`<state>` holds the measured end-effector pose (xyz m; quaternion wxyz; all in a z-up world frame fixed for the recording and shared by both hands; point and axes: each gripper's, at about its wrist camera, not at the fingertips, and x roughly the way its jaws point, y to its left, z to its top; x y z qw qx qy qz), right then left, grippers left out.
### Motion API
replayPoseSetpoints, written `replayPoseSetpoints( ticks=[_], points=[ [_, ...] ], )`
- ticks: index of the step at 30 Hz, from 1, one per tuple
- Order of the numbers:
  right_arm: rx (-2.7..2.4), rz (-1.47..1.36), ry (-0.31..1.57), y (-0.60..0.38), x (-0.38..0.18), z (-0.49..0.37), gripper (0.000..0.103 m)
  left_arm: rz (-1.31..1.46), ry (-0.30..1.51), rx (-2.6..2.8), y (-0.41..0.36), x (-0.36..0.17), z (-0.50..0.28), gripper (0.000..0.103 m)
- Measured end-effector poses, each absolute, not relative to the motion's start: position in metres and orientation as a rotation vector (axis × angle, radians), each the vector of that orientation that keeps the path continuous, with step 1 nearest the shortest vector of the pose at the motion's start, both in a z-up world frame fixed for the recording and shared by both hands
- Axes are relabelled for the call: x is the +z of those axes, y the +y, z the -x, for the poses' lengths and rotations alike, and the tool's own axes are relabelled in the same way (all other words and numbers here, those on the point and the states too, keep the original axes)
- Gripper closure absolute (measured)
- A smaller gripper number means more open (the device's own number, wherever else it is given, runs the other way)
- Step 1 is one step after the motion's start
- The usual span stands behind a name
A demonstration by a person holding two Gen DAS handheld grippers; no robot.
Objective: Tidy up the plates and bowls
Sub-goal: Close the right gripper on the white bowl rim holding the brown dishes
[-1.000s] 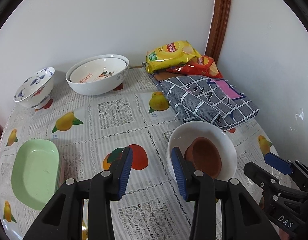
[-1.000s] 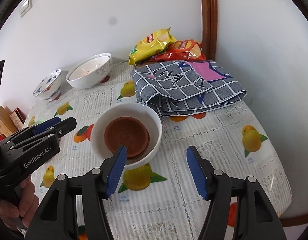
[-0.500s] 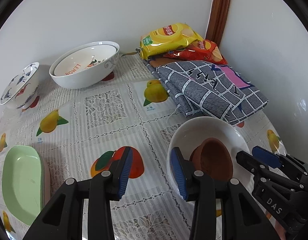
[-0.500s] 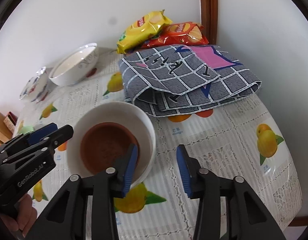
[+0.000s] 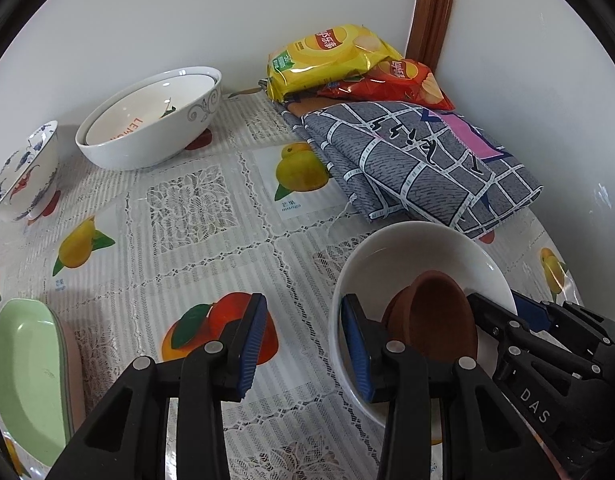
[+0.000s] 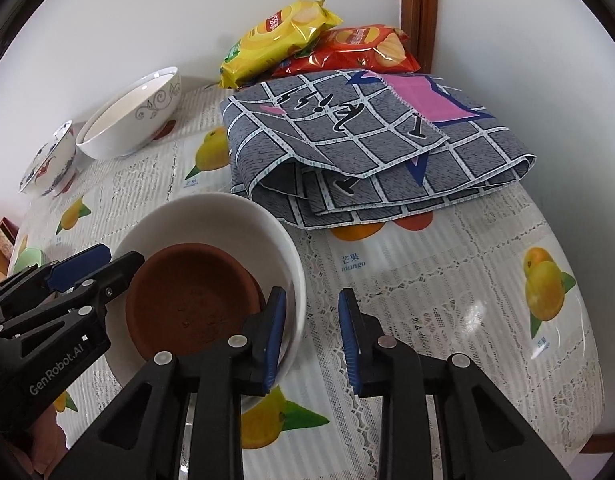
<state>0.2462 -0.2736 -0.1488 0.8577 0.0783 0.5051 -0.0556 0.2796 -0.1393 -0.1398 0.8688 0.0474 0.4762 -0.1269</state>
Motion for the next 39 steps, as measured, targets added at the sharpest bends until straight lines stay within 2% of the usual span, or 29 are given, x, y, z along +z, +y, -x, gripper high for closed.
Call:
replayPoseSetpoints(
  ticks=[8, 25, 27, 30, 31, 33, 39],
  points=[
    [-0.109, -0.193, 1.051, -0.278, -0.155, -0.248, 0.073, -0.111, 1.009, -0.269, -0.143, -0.149, -0.282, 0.069],
    [-0.105, -0.228, 1.046, -0.281, -0.156, -0.251, 0.076, -0.068, 1.034, -0.314, -0.142, -0.154, -0.286, 0.076],
    [-0.1, -0.245, 1.057, -0.283, -0.156, -0.252, 0.076, -0.061, 1.038, -0.321, -0.142, -0.154, -0.286, 0.079],
    [-0.081, -0.259, 1.058, -0.282, -0.157, -0.252, 0.081, -0.061, 1.03, -0.336, -0.145, -0.154, -0.283, 0.089],
    [-0.067, -0.268, 1.052, -0.281, -0.156, -0.251, 0.086, -0.063, 1.026, -0.347, -0.147, -0.154, -0.281, 0.091],
    [-0.048, -0.269, 1.042, -0.278, -0.156, -0.249, 0.093, -0.066, 1.019, -0.34, -0.149, -0.153, -0.278, 0.092],
    [-0.072, -0.26, 1.022, -0.274, -0.153, -0.245, 0.094, -0.035, 1.024, -0.34, -0.145, -0.153, -0.277, 0.093]
  ],
)
